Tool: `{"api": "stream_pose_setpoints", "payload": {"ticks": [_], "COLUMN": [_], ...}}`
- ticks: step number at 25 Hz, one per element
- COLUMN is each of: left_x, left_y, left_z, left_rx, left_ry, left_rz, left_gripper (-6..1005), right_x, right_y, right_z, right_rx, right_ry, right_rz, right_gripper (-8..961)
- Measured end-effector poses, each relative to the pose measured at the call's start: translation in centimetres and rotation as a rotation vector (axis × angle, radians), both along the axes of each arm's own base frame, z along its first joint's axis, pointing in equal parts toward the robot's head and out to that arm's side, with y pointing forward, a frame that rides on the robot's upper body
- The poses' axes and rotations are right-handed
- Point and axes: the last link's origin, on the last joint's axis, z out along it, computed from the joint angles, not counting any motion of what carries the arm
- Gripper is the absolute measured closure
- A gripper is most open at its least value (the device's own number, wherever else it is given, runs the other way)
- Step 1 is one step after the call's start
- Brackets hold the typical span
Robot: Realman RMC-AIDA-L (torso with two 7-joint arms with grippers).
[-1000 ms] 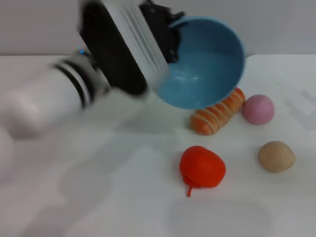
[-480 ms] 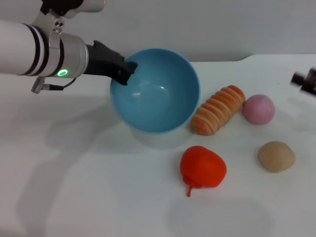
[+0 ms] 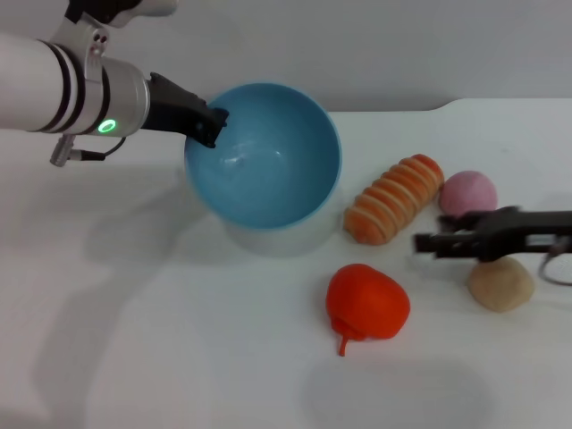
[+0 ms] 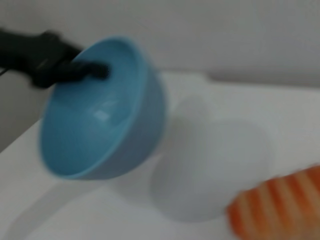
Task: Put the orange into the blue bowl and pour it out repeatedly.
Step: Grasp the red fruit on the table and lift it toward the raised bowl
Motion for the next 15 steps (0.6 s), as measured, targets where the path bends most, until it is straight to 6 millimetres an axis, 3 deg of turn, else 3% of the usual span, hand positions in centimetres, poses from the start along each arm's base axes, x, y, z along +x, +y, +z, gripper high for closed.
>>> {"api": "stream_pose_setpoints", "payload": {"ticks": [6,15], "left_x": [-0.5,-0.7], "left_y": [0.1,0.2], "left_z": [-0.4,-0.4], "left_rx": [-0.004,0.0], "left_ry": [0.003,0.006], "left_rz": [0.015,0.019], "left_gripper": [1000,999], "right_x": [-1.5,-2.0], "right_y": [-0.1,-0.5], "right_z": [-3.8,-6.2], "right_rx": [-0.14,-0.209], "right_ry": [0.003,-0.015], "right_rz": [-0.007,-0.014], "right_gripper": [317,336]}}
